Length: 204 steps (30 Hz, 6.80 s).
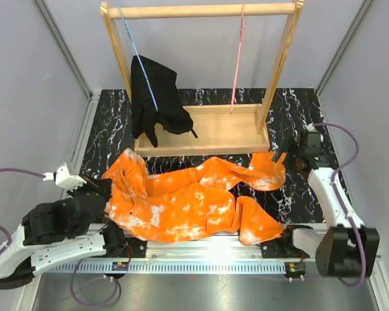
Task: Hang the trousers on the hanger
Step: Fold the trousers
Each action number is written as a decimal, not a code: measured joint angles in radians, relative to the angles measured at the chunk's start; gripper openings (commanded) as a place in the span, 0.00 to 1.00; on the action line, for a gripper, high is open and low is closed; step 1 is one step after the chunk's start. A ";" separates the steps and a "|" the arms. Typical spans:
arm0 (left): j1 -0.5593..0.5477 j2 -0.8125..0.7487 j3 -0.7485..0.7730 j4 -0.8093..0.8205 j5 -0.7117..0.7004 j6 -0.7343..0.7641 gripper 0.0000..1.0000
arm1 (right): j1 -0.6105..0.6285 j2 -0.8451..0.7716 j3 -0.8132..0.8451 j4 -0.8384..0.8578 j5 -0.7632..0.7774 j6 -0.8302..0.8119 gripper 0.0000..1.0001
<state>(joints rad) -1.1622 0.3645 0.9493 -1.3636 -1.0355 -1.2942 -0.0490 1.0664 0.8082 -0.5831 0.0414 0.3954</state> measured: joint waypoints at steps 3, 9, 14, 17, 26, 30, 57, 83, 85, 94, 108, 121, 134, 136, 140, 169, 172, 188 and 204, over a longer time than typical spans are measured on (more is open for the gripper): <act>0.000 -0.004 0.000 -0.006 -0.024 -0.017 0.00 | 0.018 0.114 0.015 0.024 0.025 0.000 1.00; 0.000 -0.006 0.000 -0.013 -0.049 -0.027 0.00 | 0.084 0.293 0.074 0.070 0.060 0.000 1.00; 0.000 -0.032 0.000 -0.019 -0.062 -0.027 0.00 | 0.108 0.419 0.135 0.116 0.073 0.000 1.00; 0.000 -0.045 -0.001 -0.024 -0.066 -0.027 0.00 | 0.108 0.491 0.153 0.138 0.074 0.000 1.00; 0.000 -0.039 -0.002 -0.027 -0.072 -0.026 0.00 | 0.108 0.647 0.192 0.166 0.074 -0.011 0.62; 0.000 -0.035 -0.002 -0.027 -0.072 -0.026 0.00 | 0.107 0.681 0.222 0.167 0.089 -0.027 0.13; 0.000 0.118 0.015 0.075 -0.096 0.212 0.00 | -0.200 0.488 0.299 -0.077 0.293 -0.051 0.00; 0.000 0.200 0.008 0.007 -0.163 -0.061 0.54 | 0.044 0.283 0.240 0.065 0.128 -0.157 0.85; 0.001 0.216 0.023 0.003 -0.167 -0.076 0.82 | 0.113 0.322 0.240 0.075 0.121 -0.173 0.85; 0.006 0.359 0.164 -0.001 -0.253 -0.080 0.99 | 0.185 0.494 0.234 0.092 0.101 -0.201 0.85; 0.062 0.439 -0.012 0.415 -0.180 0.411 0.99 | 0.185 0.719 0.287 0.095 0.156 -0.209 0.81; 0.333 0.378 -0.077 0.662 0.047 0.621 0.99 | 0.178 0.780 0.348 0.089 0.198 -0.158 0.04; 0.546 0.540 -0.172 0.739 0.139 0.550 0.99 | -0.091 0.777 0.349 0.068 0.203 -0.137 0.00; 0.576 0.541 -0.190 0.757 0.147 0.532 0.99 | -0.103 0.776 0.349 0.066 0.203 -0.136 0.00; 0.584 0.550 -0.229 0.797 0.151 0.505 0.99 | -0.103 0.776 0.348 0.067 0.212 -0.137 0.00; 0.805 0.899 -0.353 1.189 0.341 0.605 0.00 | -0.103 0.747 0.309 0.092 0.210 -0.136 0.00; 0.869 0.900 -0.348 1.174 0.360 0.591 0.00 | -0.103 0.745 0.306 0.092 0.210 -0.136 0.00; 1.065 0.914 -0.269 1.093 0.447 0.576 0.99 | -0.101 0.736 0.301 0.074 0.176 -0.128 0.00; 1.114 1.007 -0.058 1.030 0.455 0.650 0.99 | -0.101 0.703 0.263 0.086 0.166 -0.129 0.01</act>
<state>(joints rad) -0.0479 1.3716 0.8913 -0.3332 -0.5804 -0.6445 -0.1501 1.7699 1.0714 -0.4973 0.2073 0.2668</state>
